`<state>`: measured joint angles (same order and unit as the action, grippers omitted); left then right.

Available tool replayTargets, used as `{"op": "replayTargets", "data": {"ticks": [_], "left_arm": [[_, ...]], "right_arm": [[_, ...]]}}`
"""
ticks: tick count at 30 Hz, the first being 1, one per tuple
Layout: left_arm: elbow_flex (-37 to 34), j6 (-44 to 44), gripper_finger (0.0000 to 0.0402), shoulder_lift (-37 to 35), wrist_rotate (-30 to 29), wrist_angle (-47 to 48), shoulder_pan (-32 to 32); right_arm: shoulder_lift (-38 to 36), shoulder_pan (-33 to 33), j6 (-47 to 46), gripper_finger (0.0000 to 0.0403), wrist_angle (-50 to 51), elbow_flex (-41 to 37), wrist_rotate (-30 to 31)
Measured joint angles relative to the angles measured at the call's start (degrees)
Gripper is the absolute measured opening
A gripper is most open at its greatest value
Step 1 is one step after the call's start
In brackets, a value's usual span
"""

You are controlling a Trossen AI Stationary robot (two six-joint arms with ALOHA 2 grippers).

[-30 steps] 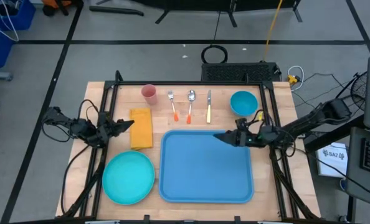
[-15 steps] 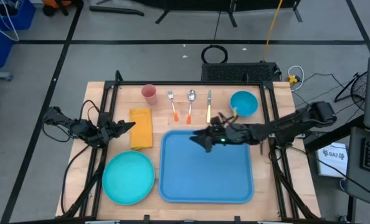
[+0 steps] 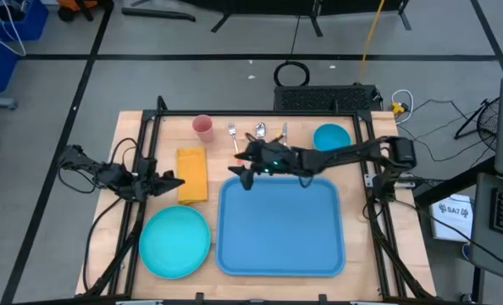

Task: Set up tray
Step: Put the pink cup at the top right of the blue serving tray

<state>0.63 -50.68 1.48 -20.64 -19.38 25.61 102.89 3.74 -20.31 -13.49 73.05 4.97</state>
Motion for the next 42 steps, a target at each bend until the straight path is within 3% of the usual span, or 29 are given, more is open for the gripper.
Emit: {"op": "replayTargets", "data": {"ticks": [6,17,27,29,33,36,39,42], "left_arm": [[0.02,-2.29,0.0129,0.02,0.67,1.82,0.00],[0.00,-5.64,0.0129,0.02,-2.41,1.31,-0.02],[0.50,1.82,0.0129,0.02,-25.61,0.88,-1.01],[2.28,5.18,0.0129,0.01,-27.91,2.27,-1.93],[7.91,8.34,0.0129,0.28,-32.07,12.27,-4.82],[13.33,7.27,0.0129,1.97,-33.34,25.15,-7.83],[17.49,2.71,0.0129,6.22,-29.75,35.20,-11.47],[20.26,2.41,0.0129,12.53,-22.93,37.50,-15.87]], "right_arm": [[2.34,3.88,10.22,0.0254,9.60,8.39,-5.21],[2.60,10.89,15.75,0.0254,9.43,10.09,-9.65],[2.57,8.64,2.43,0.0254,9.21,10.07,-9.89],[2.37,7.44,0.08,0.0254,9.02,9.79,-11.24],[2.20,5.43,-2.40,0.0254,8.93,9.10,-11.27],[2.17,4.32,-4.55,0.0254,8.74,7.82,-11.22],[2.17,3.21,-6.75,0.0254,7.48,5.99,-11.25],[2.17,2.29,-7.98,0.0254,7.28,4.43,-11.27]]}}
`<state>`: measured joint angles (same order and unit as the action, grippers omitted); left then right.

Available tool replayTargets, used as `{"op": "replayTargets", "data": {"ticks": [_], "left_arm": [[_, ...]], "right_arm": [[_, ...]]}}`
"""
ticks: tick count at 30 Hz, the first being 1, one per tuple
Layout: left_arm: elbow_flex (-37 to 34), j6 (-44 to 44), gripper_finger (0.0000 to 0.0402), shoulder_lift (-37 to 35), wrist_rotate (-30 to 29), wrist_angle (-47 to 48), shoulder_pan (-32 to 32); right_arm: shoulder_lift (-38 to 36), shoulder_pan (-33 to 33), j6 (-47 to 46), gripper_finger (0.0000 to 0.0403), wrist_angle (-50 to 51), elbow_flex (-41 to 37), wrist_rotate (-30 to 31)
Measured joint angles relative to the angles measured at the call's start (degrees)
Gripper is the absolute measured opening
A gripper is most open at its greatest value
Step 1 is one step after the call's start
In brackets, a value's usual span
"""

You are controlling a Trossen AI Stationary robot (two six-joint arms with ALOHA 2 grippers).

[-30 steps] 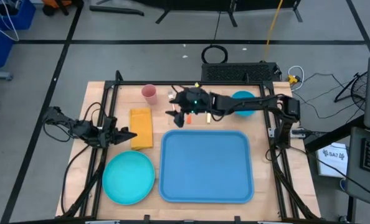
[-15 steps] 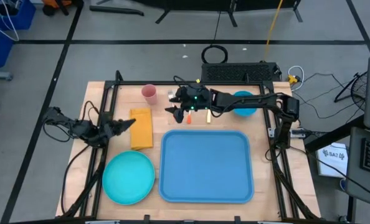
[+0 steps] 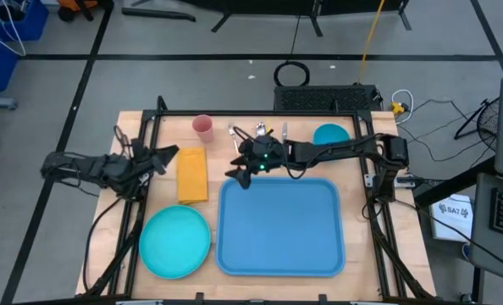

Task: Set up tray
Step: Put the pink cup at the top right of the blue serving tray

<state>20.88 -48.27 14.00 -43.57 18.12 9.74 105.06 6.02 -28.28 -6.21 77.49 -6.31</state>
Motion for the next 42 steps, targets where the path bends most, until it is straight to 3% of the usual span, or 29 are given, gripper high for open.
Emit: {"op": "replayTargets", "data": {"ticks": [9,15,20,27,35,42], "left_arm": [[8.45,5.81,0.0129,23.62,22.78,0.05,-16.69],[15.35,7.55,0.0129,33.37,31.17,6.92,-29.60],[20.65,15.23,0.0129,39.61,40.36,9.06,-37.60],[29.66,25.59,0.0129,50.06,46.08,14.15,-40.41],[37.75,30.72,0.0129,60.43,44.82,22.60,-43.33],[40.69,34.21,0.0129,64.31,45.81,24.28,-47.03]], "right_arm": [[-0.03,-1.90,-3.77,0.0254,-3.16,-3.58,0.01],[-0.99,-4.35,-5.80,0.0254,-3.48,-6.64,0.09],[-2.39,-6.00,-8.87,0.0254,-9.05,-11.46,0.68],[-3.51,-6.50,-16.32,0.0254,-21.77,-18.96,1.86],[-3.76,-7.30,-17.74,0.0254,-23.26,-20.71,1.83],[-3.77,-7.66,-17.76,0.0254,-23.87,-20.71,1.92]]}}
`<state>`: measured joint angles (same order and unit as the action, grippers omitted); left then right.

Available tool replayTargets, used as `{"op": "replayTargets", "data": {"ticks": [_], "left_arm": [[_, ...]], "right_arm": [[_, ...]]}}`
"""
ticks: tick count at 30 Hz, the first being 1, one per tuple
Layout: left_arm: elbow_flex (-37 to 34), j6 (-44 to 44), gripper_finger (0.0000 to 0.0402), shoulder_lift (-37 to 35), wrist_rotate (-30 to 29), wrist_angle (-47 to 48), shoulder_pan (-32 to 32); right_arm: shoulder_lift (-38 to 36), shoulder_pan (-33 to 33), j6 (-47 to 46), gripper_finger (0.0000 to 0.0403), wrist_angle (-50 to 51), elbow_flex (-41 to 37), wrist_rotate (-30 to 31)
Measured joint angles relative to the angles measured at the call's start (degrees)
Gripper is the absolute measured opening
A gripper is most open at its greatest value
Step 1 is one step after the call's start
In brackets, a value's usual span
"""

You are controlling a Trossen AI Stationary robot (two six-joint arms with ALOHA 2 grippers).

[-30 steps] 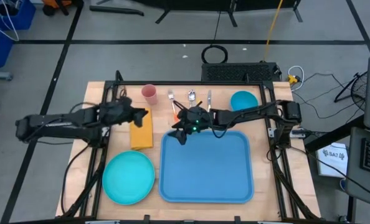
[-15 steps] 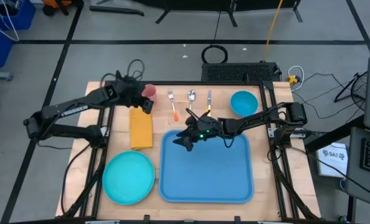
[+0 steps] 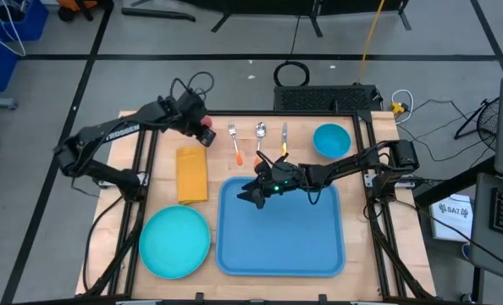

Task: Set up tray
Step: Put the pink cup at the top right of the blue serving tray

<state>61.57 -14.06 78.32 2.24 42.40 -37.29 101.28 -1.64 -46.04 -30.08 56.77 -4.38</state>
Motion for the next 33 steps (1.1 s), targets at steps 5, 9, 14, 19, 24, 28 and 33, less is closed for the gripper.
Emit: {"op": "replayTargets", "data": {"ticks": [5,9,14,19,24,28,33], "left_arm": [[0.16,2.23,0.0129,1.53,0.64,0.52,-1.75],[0.16,3.85,0.0129,2.46,-0.87,0.98,-2.90],[0.16,4.01,0.0129,3.70,0.54,0.78,-3.61],[0.16,4.98,0.0129,5.40,0.90,0.68,-3.46],[0.14,6.82,0.0129,6.52,-0.66,0.20,-3.59],[0.14,7.59,0.0129,7.98,-0.79,-0.08,-3.59],[0.14,7.98,0.0129,10.57,-0.88,-0.13,-3.63]], "right_arm": [[0.01,0.01,0.00,0.0254,-0.01,0.00,0.04],[0.01,0.01,0.00,0.0254,0.01,0.00,0.07],[0.01,0.01,0.00,0.0254,0.02,0.00,0.12],[0.01,0.01,-0.02,0.0254,0.02,0.02,0.63],[0.04,0.03,-0.02,0.0254,0.04,0.02,1.38],[0.06,0.03,-0.24,0.0254,0.04,0.04,1.38],[0.06,0.03,-0.76,0.0254,0.04,0.04,1.55]]}}
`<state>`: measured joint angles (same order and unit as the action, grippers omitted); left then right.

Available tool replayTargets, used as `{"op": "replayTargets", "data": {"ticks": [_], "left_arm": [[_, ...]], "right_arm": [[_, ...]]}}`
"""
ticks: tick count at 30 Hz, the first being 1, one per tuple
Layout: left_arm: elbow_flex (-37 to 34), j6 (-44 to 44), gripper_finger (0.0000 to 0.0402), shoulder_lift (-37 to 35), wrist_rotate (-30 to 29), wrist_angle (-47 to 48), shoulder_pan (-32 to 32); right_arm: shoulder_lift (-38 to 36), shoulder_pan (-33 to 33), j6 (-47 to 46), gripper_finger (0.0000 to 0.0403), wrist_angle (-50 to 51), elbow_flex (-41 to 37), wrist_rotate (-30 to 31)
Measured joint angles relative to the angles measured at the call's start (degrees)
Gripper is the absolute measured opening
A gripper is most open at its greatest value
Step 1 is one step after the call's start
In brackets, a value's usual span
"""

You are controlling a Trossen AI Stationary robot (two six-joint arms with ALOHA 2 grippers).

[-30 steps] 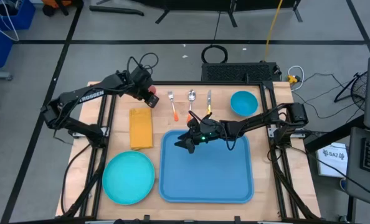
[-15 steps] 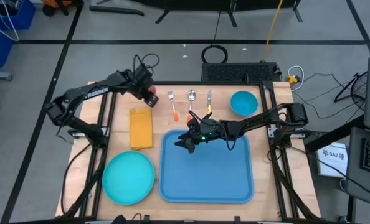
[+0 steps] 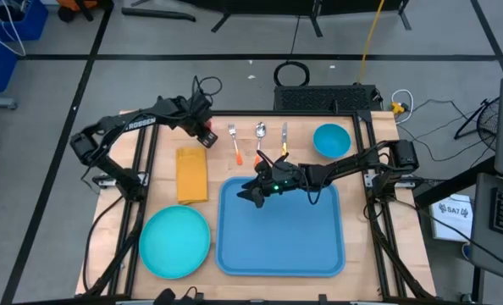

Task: Set up tray
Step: Put the pink cup at the top right of the blue serving tray

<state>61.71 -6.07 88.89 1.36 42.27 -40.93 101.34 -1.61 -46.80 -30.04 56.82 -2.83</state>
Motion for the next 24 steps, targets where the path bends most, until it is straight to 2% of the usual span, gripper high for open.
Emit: {"op": "replayTargets", "data": {"ticks": [4,6,12,18,24], "left_arm": [[0.00,1.11,0.0127,1.35,-0.02,0.00,0.02],[0.00,1.35,0.0114,1.50,-0.39,0.14,0.04],[0.02,4.01,0.0013,1.39,-3.51,0.54,0.02],[0.02,6.03,0.0006,0.95,-3.60,2.71,0.76],[-0.03,5.39,0.0004,-3.61,-3.10,6.04,3.09]], "right_arm": [[0.00,0.00,-0.33,0.0254,0.00,0.00,0.02],[0.00,0.00,-0.50,0.0254,0.00,0.00,0.02],[0.00,0.00,-0.53,0.0254,0.02,0.01,0.15],[0.02,0.00,-1.52,0.0254,-0.74,0.02,0.17],[-1.03,0.14,-2.93,0.0254,-8.44,0.02,0.28]]}}
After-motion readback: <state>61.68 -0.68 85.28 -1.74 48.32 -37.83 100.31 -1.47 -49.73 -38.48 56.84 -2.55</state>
